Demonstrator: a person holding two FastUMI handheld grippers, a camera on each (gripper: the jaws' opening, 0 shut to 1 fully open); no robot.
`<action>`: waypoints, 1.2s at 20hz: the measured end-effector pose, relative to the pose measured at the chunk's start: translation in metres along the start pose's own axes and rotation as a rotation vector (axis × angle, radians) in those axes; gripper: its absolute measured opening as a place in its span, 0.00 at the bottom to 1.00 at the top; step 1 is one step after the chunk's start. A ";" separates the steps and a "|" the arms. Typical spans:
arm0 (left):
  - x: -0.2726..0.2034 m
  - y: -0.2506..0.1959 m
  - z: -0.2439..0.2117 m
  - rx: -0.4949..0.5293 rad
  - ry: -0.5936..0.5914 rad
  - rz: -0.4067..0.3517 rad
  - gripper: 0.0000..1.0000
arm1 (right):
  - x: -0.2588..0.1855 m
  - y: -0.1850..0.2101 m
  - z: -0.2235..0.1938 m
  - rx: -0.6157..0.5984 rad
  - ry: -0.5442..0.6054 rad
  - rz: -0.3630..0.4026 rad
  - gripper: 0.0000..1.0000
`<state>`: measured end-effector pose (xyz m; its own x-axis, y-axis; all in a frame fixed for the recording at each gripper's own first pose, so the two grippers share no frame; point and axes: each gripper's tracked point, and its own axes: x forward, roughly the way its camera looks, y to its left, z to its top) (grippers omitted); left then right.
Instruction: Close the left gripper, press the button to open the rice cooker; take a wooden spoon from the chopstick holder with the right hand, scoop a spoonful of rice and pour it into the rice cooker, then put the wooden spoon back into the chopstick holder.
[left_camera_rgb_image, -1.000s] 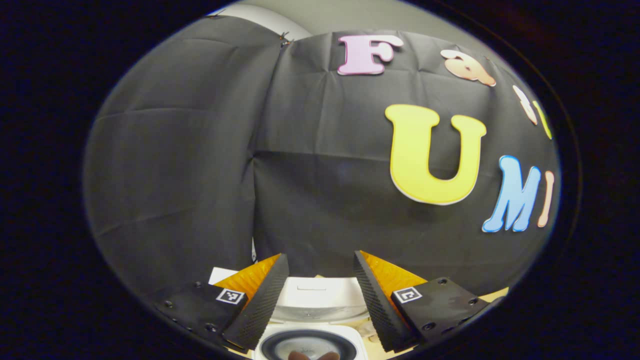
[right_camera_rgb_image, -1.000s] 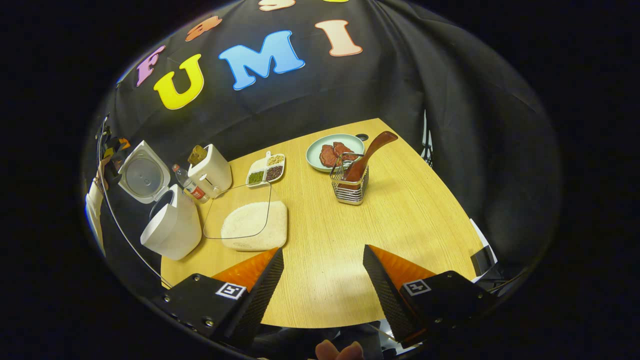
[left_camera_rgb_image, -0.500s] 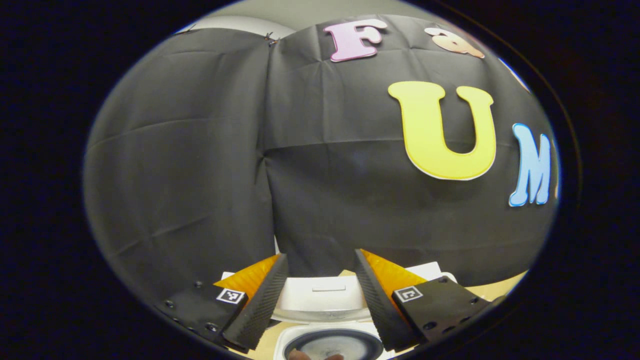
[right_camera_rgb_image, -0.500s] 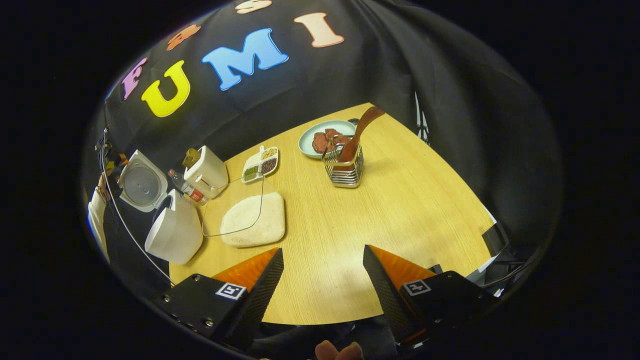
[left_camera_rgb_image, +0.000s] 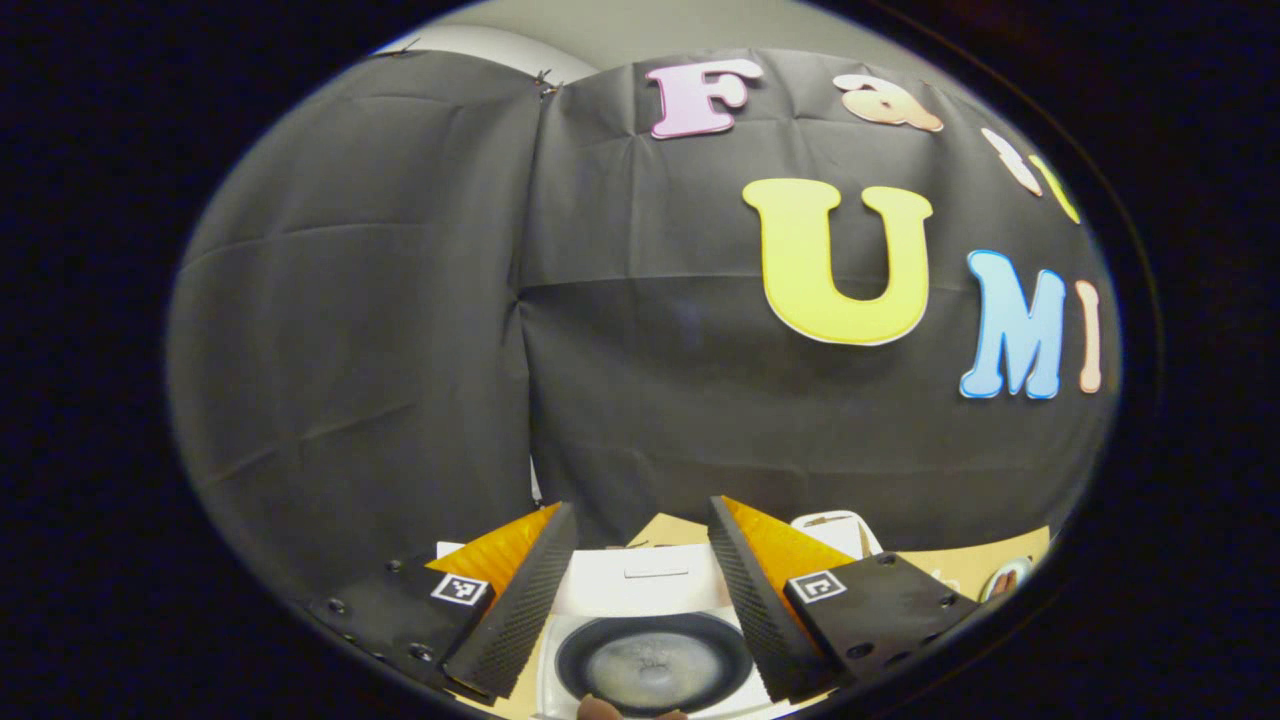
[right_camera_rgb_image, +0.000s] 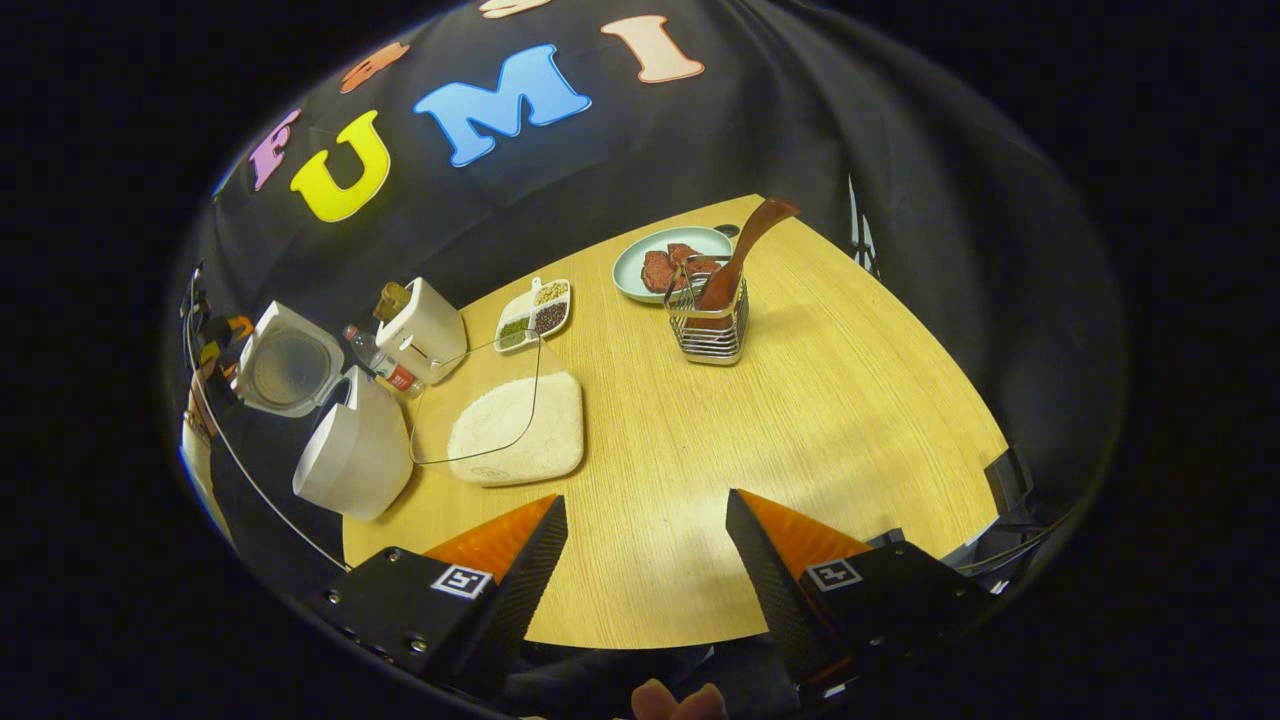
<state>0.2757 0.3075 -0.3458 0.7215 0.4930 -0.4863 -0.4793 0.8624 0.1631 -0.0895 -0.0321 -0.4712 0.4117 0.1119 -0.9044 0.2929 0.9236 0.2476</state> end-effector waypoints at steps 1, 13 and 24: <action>-0.012 -0.001 -0.010 0.004 -0.008 -0.002 0.93 | 0.001 0.001 0.000 -0.003 0.001 0.002 0.98; -0.069 -0.016 -0.171 0.024 0.169 -0.032 0.95 | 0.006 0.002 -0.008 -0.023 0.042 -0.008 0.98; -0.071 -0.020 -0.220 0.013 0.199 -0.029 0.98 | 0.004 0.003 -0.016 -0.007 0.048 -0.009 0.98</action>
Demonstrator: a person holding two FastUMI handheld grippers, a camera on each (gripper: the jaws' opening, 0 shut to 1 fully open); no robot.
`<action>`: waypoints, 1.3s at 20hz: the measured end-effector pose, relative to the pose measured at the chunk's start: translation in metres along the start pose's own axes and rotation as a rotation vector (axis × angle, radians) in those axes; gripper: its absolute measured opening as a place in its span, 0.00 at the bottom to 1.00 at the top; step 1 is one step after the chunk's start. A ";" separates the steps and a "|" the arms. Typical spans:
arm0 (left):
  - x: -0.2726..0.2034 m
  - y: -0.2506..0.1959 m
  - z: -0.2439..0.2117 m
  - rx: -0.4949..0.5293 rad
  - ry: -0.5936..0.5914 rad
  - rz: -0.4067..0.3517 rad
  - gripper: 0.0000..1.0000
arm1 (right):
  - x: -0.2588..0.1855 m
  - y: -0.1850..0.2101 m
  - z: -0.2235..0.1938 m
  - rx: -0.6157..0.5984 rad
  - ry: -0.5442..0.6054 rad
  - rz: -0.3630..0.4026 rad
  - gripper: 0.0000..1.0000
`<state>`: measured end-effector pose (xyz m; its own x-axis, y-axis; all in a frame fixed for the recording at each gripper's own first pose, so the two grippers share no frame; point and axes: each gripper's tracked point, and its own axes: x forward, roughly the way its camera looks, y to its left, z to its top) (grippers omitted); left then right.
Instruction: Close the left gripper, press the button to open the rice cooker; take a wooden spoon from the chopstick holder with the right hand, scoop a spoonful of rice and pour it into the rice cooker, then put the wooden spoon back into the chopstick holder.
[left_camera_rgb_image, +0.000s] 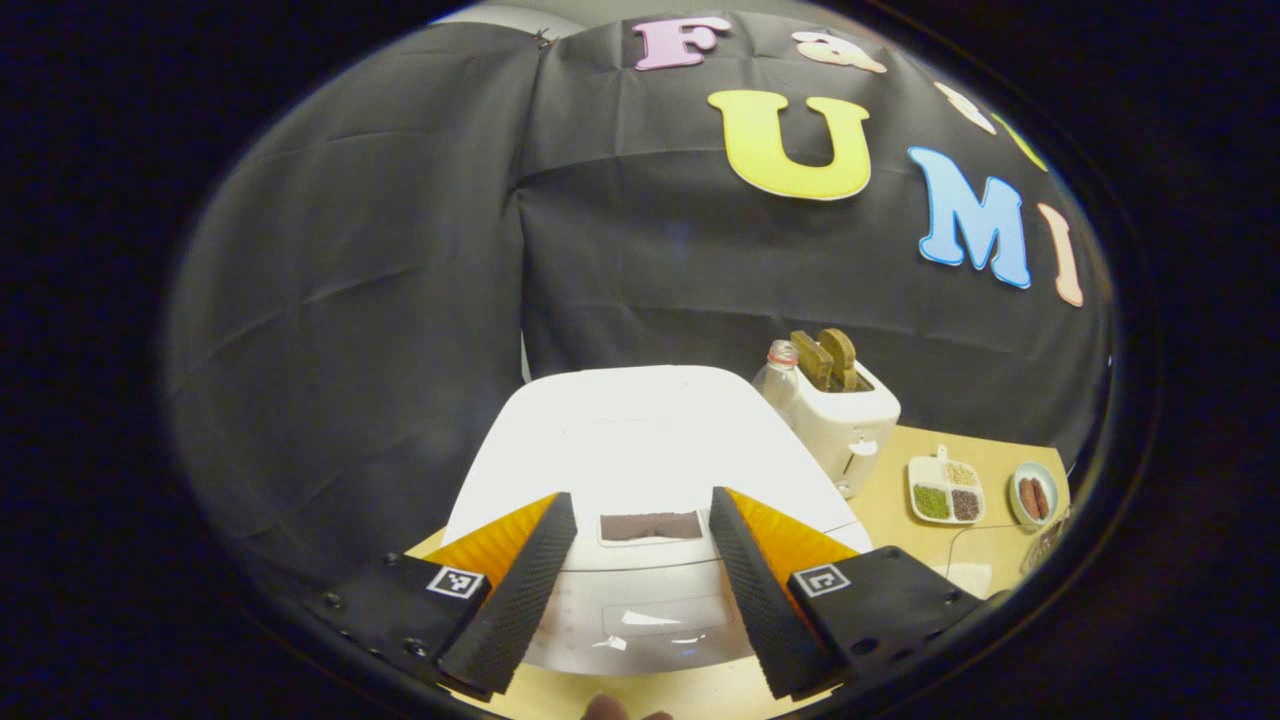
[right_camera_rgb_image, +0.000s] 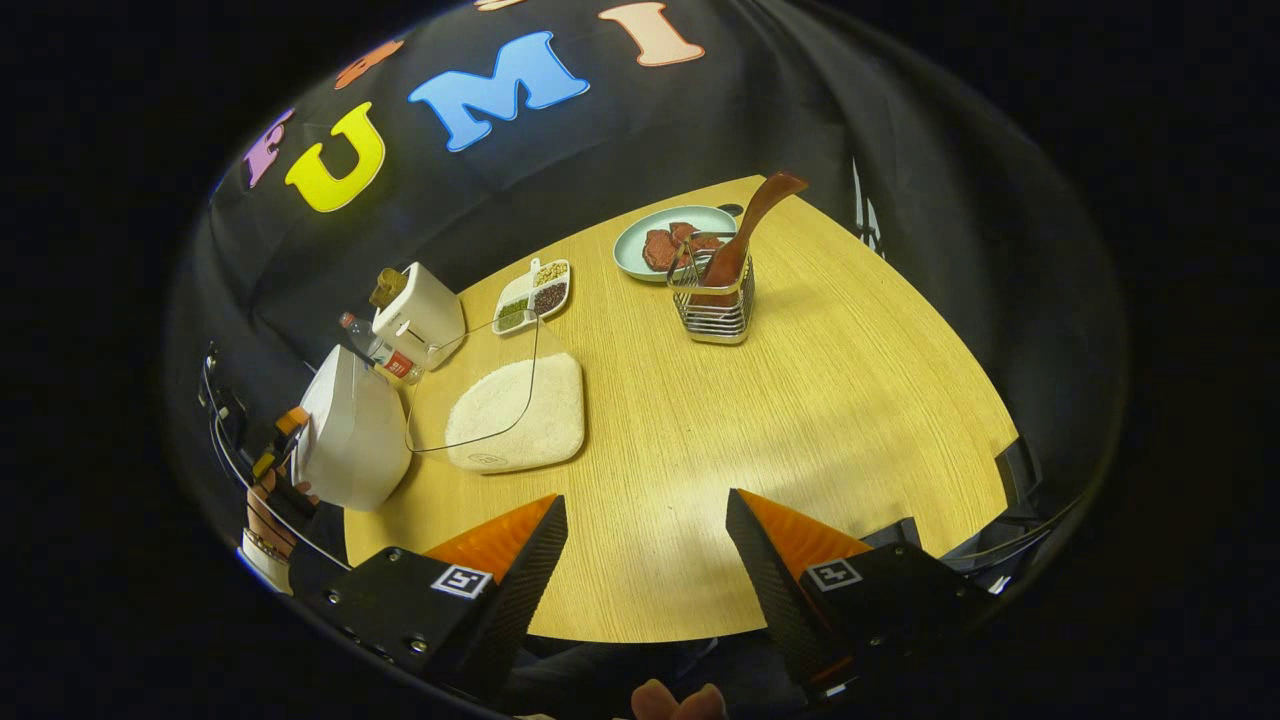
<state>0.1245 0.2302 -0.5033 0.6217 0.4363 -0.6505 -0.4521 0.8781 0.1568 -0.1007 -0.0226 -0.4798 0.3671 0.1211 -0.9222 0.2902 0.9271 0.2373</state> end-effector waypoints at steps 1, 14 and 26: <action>0.000 0.000 0.001 0.002 -0.008 -0.007 0.96 | -0.001 0.000 -0.001 -0.003 -0.001 -0.001 0.98; -0.128 -0.031 0.025 -0.076 -0.042 -0.143 0.99 | -0.046 0.014 0.052 -0.128 -0.154 0.073 0.98; -0.385 -0.149 0.136 -0.068 -0.291 -0.408 0.96 | -0.210 0.073 0.198 -0.336 -0.595 0.231 0.98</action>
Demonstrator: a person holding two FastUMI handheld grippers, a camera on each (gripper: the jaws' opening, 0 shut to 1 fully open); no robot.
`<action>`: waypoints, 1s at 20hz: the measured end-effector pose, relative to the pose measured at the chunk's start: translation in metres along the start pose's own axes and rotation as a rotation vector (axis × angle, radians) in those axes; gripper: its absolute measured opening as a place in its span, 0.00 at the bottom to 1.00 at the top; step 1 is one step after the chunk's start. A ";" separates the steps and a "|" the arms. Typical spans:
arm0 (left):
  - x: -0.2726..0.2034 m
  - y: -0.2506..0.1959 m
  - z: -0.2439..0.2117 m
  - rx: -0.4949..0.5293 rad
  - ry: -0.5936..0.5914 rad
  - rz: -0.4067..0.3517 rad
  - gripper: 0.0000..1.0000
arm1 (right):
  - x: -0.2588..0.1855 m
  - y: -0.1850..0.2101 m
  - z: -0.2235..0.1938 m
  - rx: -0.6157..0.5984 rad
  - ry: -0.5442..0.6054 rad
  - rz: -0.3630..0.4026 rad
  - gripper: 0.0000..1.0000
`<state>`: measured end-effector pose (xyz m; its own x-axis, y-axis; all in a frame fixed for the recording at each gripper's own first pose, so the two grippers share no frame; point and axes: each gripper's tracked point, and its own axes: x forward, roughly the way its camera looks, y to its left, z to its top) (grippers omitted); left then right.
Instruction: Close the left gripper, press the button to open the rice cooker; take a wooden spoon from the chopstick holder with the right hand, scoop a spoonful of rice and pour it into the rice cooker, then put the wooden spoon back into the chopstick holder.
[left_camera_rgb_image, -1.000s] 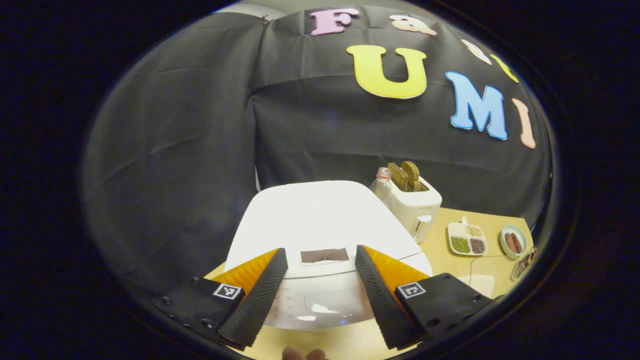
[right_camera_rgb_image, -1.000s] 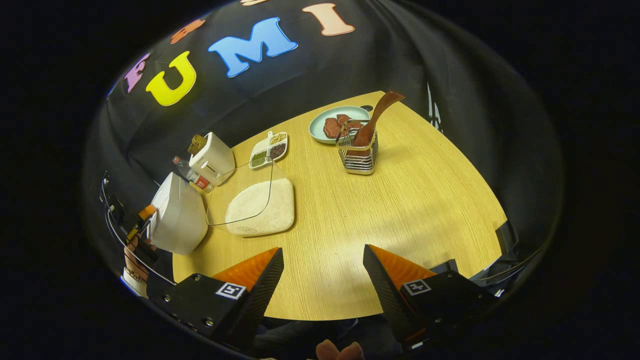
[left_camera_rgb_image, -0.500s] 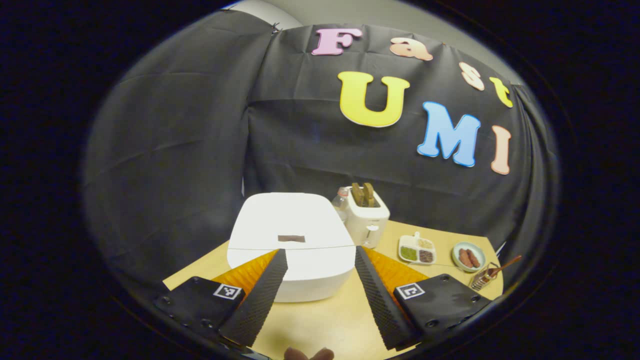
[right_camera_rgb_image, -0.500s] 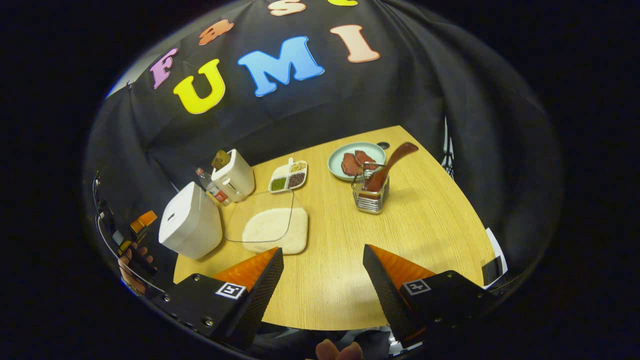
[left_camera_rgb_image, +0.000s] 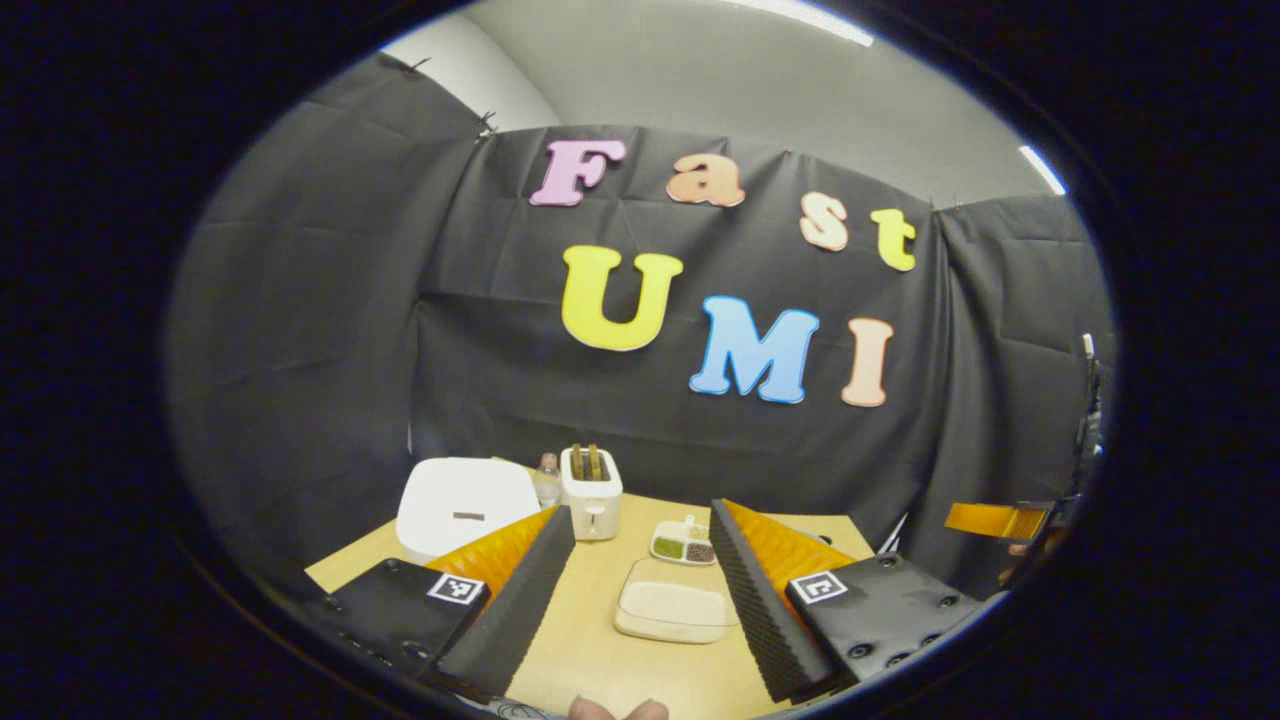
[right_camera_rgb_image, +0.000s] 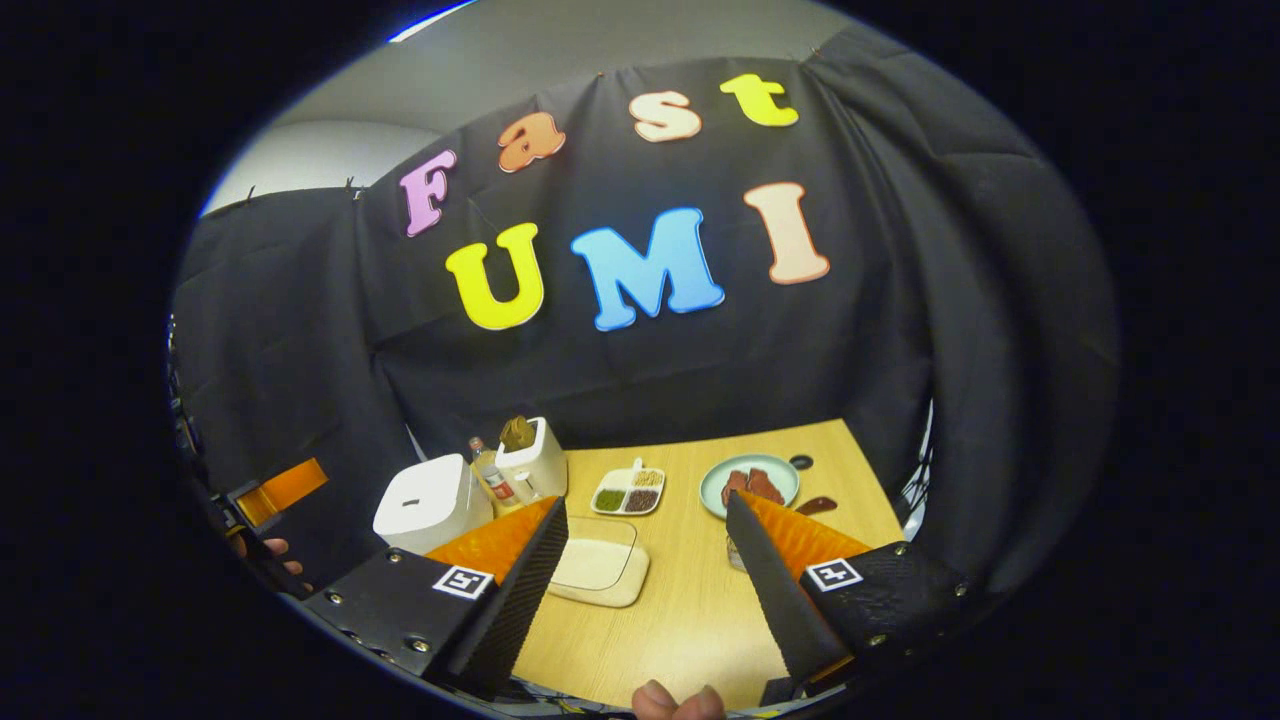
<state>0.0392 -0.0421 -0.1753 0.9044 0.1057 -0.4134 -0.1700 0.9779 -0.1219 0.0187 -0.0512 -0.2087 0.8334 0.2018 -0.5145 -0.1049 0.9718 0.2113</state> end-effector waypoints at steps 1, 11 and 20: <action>-0.005 -0.008 0.015 0.012 -0.030 -0.020 0.95 | -0.007 0.005 0.021 -0.026 -0.054 -0.006 0.98; -0.047 -0.025 0.099 -0.005 -0.186 -0.125 0.93 | -0.059 0.039 0.128 -0.238 -0.349 -0.198 0.98; -0.041 -0.023 0.115 0.038 -0.205 -0.177 0.92 | -0.060 0.060 0.124 -0.296 -0.380 -0.194 0.97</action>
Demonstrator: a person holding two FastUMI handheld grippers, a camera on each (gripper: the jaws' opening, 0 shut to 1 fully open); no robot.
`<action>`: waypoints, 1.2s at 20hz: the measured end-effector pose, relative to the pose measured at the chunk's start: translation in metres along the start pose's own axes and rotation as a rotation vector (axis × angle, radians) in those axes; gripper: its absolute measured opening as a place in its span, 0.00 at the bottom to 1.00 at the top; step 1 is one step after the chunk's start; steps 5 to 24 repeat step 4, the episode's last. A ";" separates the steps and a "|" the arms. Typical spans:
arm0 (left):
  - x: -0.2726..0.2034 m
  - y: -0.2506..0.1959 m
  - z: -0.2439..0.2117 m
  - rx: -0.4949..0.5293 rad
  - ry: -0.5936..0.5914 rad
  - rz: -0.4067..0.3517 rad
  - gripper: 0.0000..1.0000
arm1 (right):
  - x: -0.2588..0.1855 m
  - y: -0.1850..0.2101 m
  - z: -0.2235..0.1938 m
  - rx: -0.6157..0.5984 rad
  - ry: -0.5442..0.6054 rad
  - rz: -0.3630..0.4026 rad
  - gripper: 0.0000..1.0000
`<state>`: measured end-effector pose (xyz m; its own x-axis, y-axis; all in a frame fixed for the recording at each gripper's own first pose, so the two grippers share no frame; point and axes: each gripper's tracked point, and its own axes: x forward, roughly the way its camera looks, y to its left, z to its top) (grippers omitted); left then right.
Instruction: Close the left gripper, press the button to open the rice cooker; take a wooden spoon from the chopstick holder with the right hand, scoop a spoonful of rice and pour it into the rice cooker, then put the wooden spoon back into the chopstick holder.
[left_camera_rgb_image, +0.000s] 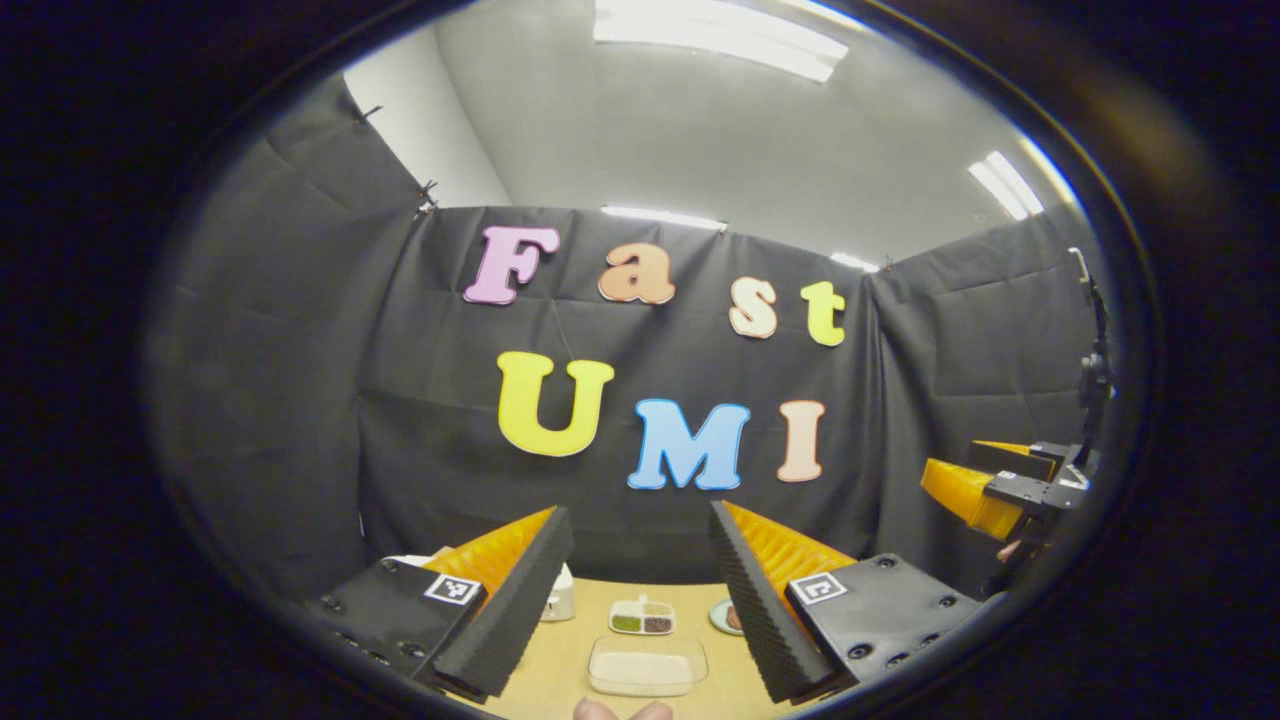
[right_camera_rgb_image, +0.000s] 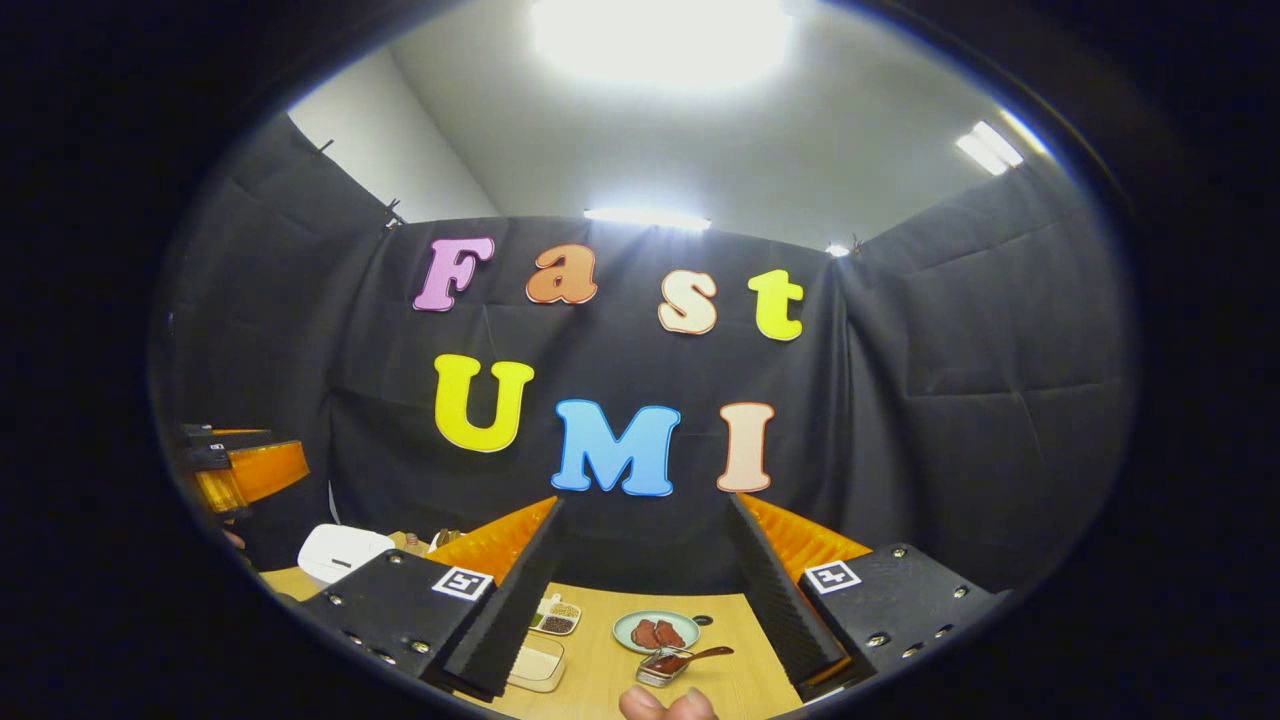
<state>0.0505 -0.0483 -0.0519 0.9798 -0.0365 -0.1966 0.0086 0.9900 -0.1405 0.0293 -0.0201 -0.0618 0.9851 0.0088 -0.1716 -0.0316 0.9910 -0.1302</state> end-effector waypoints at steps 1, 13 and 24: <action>0.001 0.000 0.000 -0.002 0.000 0.000 0.92 | 0.001 0.002 -0.002 0.000 0.004 0.007 0.98; 0.005 0.000 0.001 0.002 -0.003 -0.006 0.92 | 0.003 0.000 -0.001 0.001 0.000 0.005 0.98; 0.005 0.000 0.001 0.002 -0.003 -0.006 0.92 | 0.003 0.000 -0.001 0.001 0.000 0.005 0.98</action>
